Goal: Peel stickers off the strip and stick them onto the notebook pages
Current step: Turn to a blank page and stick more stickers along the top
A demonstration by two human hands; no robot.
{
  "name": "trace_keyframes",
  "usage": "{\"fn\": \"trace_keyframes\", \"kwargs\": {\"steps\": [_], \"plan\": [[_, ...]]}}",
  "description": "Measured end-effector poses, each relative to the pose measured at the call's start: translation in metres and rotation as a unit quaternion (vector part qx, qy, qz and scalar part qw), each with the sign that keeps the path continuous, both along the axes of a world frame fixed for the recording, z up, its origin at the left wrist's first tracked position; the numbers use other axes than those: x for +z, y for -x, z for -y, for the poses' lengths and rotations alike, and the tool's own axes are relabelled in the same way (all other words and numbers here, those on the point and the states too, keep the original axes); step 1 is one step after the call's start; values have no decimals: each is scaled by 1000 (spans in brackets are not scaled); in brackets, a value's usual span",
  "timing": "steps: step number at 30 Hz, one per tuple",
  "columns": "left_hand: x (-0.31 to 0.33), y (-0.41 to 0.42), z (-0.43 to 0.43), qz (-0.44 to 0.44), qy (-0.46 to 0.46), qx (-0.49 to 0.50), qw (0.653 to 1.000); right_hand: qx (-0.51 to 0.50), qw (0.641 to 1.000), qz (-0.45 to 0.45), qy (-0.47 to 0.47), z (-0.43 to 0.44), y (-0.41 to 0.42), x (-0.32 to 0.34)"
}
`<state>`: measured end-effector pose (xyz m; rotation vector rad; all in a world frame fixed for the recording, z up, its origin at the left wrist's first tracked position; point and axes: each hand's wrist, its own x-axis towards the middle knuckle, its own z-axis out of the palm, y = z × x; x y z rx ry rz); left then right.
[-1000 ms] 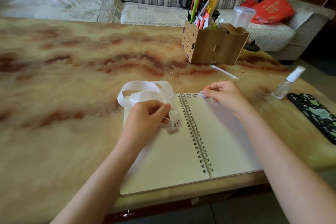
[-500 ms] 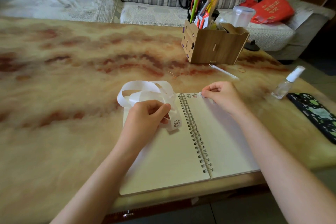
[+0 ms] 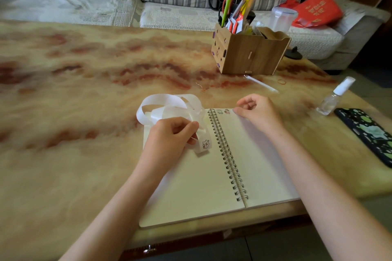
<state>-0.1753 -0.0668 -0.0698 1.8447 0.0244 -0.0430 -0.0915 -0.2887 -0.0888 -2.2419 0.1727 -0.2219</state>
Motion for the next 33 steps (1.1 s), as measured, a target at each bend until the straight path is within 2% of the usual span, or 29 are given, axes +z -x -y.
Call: {"fn": "trace_keyframes", "kwargs": {"steps": [9, 14, 24, 30, 33], "plan": [[-2, -1, 0, 1, 1, 1, 1000, -27, 999, 11, 34, 0, -1, -2], [-2, -1, -1, 1, 1, -2, 1000, -41, 999, 10, 0, -1, -1, -2], [-1, -1, 0, 3, -7, 0, 1000, -44, 994, -2, 98, -4, 0, -1], [-1, 0, 0, 1, 0, -2, 1000, -14, 1000, 9, 13, 0, 2, 1], [-1, -1, 0, 2, 3, 0, 1000, -2, 1000, 2, 10, 1, 3, 1]]}}
